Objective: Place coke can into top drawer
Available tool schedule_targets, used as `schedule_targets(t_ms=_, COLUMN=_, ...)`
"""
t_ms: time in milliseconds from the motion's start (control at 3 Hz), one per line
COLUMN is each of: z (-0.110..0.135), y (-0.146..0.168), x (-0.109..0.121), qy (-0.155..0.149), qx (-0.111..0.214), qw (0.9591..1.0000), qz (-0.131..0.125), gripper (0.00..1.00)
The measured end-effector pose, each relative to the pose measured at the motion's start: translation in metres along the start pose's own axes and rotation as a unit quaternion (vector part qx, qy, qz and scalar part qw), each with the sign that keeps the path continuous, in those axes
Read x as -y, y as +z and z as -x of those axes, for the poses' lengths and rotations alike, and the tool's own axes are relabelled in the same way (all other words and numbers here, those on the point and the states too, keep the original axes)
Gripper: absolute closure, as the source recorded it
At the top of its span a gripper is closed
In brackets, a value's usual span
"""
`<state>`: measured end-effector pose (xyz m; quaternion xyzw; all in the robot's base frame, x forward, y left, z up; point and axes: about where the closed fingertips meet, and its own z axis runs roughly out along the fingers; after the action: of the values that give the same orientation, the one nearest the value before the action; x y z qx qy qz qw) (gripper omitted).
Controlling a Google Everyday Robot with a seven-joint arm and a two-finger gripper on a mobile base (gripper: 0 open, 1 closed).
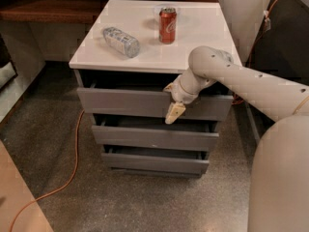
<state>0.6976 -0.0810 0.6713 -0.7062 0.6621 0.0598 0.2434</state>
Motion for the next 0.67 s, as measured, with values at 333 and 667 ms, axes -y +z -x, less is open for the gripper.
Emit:
schedule_targets(t_ms=333, z=0.004, y=-0.002, x=-0.016, qy=0.011, qx=0.001, qw=0.9999, qz=0.007, gripper=0.55)
schedule_targets(t_ms=667, z=0.009, y=-0.010, x=-0.035, qy=0.014, qx=0.006, qw=0.9999, qz=0.006, gripper=0.80)
